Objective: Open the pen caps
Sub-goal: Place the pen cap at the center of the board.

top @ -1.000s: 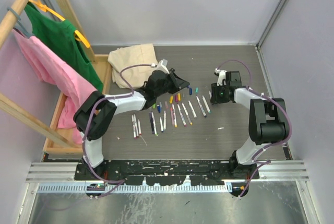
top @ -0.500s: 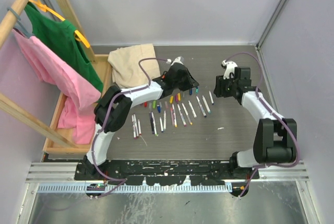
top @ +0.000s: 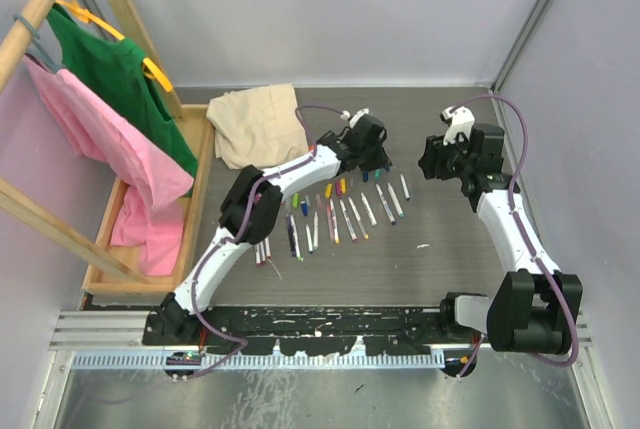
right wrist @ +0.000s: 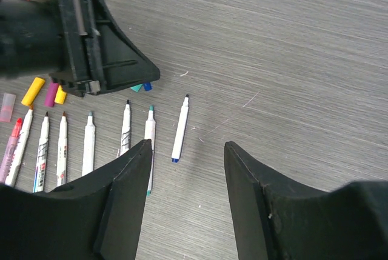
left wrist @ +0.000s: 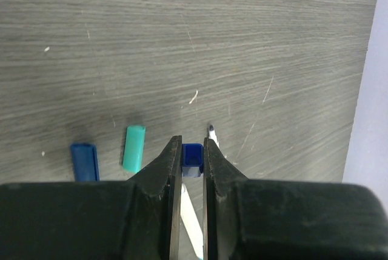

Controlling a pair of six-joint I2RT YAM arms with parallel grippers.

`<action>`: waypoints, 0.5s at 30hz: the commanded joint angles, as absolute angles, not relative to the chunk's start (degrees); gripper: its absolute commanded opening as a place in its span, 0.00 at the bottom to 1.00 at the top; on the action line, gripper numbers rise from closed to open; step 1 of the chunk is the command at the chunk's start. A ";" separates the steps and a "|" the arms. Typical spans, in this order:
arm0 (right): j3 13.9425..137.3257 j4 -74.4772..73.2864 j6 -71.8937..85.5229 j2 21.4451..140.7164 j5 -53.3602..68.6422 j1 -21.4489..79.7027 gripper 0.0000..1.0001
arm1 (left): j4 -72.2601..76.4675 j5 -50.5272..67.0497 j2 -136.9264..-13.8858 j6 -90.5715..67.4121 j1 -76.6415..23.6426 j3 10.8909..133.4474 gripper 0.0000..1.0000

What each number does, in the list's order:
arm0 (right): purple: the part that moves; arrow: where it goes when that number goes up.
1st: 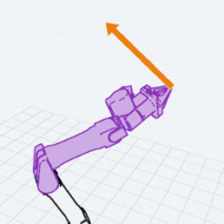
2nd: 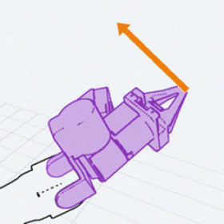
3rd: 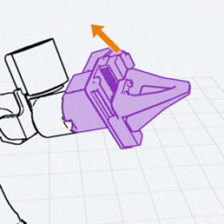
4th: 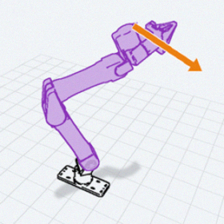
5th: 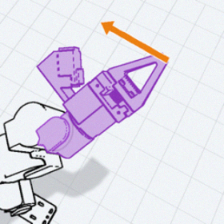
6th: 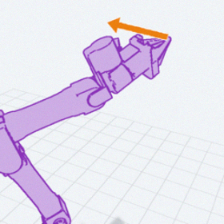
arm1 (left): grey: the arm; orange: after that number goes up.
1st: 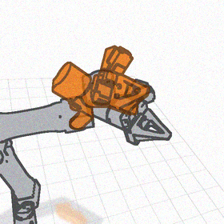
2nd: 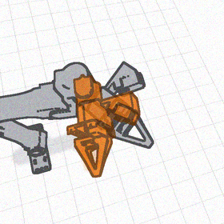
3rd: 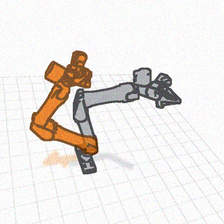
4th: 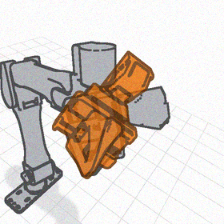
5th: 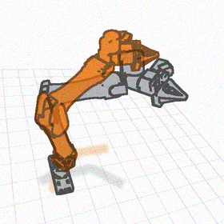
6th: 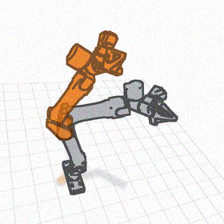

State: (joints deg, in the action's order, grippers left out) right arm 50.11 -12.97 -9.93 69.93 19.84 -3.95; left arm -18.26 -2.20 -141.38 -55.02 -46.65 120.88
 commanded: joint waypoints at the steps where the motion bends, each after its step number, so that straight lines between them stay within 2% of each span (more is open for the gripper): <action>1: 50.01 -11.45 -9.94 67.75 20.90 -4.55 0.57 | -22.88 -2.82 -144.90 -54.73 -46.76 129.65 0.05; 8: 50.05 -11.43 -9.60 67.86 21.09 -4.58 0.57 | -22.93 -3.09 -149.69 -54.58 -46.76 135.69 0.10; 15: 50.10 -11.43 -9.41 67.70 21.18 -4.66 0.57 | -23.21 -2.71 -151.82 -54.75 -46.80 139.09 0.24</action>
